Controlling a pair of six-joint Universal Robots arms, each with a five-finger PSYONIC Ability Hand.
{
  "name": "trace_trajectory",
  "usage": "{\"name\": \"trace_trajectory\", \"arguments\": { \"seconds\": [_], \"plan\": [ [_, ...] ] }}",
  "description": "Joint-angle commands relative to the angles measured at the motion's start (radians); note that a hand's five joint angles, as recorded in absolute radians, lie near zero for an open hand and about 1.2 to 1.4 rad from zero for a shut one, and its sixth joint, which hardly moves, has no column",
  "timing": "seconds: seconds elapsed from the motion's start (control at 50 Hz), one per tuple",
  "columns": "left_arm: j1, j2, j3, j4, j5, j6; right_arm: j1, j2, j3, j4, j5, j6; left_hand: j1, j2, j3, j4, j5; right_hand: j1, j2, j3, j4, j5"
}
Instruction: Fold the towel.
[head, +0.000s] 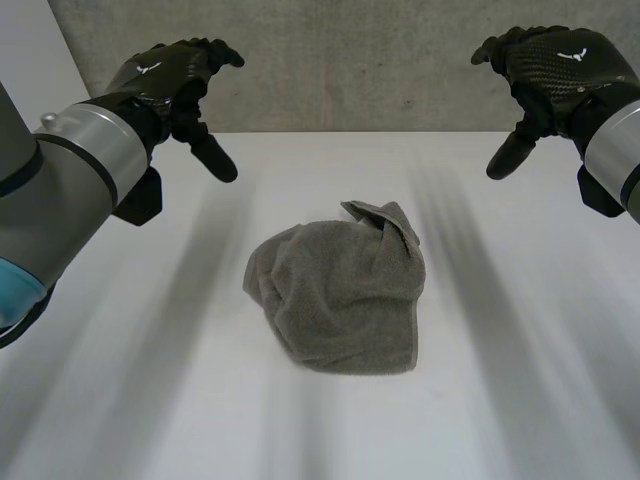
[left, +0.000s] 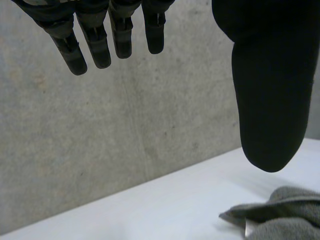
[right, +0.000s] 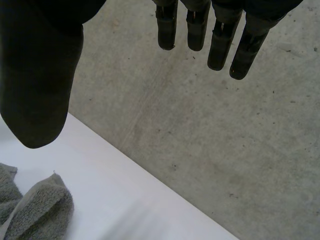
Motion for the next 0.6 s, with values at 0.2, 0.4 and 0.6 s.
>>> {"name": "trace_trajectory", "arguments": {
  "seconds": [0.2, 0.4, 0.6],
  "plan": [
    [0.025, -0.007, 0.010, -0.041, 0.001, 0.010, -0.014, 0.024, 0.005, -0.004, -0.005, 0.022, 0.013, 0.013, 0.014, 0.014, 0.011, -0.050, -0.082, -0.076, -0.092, -0.064],
    [0.025, -0.014, -0.025, -0.046, 0.002, 0.012, 0.001, 0.050, 0.031, -0.030, -0.072, -0.041, 0.007, 0.008, 0.008, 0.008, 0.006, -0.050, -0.082, -0.076, -0.092, -0.064],
    [0.003, -0.024, -0.355, 0.147, -0.031, -0.041, 0.101, 0.279, -0.048, -0.035, -0.230, -0.302, -0.025, -0.025, -0.024, -0.024, -0.027, -0.050, -0.082, -0.076, -0.092, -0.064]
  ]
}}
